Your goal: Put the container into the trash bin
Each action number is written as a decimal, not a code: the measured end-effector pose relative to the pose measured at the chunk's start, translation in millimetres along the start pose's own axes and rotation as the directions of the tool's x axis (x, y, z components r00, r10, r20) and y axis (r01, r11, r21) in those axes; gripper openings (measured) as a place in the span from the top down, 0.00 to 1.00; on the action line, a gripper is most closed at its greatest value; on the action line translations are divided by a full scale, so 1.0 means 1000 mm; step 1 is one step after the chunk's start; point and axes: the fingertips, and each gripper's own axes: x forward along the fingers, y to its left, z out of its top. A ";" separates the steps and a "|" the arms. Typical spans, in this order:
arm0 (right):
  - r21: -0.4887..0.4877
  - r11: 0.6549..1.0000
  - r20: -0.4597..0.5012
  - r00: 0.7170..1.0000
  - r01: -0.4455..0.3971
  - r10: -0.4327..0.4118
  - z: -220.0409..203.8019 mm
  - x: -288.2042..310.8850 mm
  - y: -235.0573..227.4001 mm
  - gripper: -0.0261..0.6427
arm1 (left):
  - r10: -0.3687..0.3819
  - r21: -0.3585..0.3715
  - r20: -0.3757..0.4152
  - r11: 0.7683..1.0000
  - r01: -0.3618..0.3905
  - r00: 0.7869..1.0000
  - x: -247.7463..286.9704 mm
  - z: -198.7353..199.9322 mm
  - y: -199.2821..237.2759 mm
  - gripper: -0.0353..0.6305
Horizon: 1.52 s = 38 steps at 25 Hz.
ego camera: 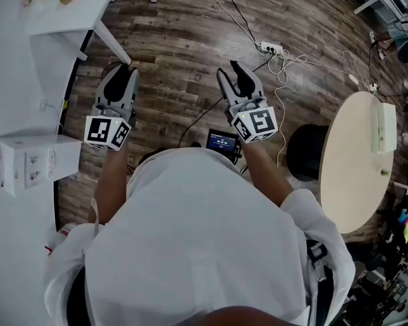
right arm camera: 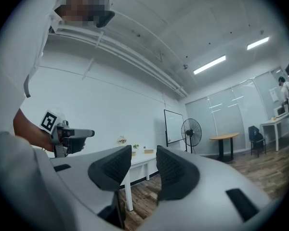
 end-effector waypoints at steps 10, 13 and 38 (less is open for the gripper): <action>0.021 0.999 -0.017 0.999 0.033 -0.033 -0.016 0.002 -0.062 0.72 | 0.013 -0.022 -0.065 1.000 -0.015 0.998 0.033 -0.032 -0.020 0.79; 0.027 0.999 -0.030 0.999 0.035 -0.034 -0.025 0.021 -0.078 0.72 | 0.020 -0.030 -0.072 0.999 -0.023 0.997 0.051 -0.040 -0.006 0.80; 0.023 0.990 -0.079 0.987 -0.137 0.138 -0.043 0.392 -0.187 0.72 | 0.155 -0.110 -0.030 0.981 -0.157 0.988 0.286 -0.074 0.273 0.80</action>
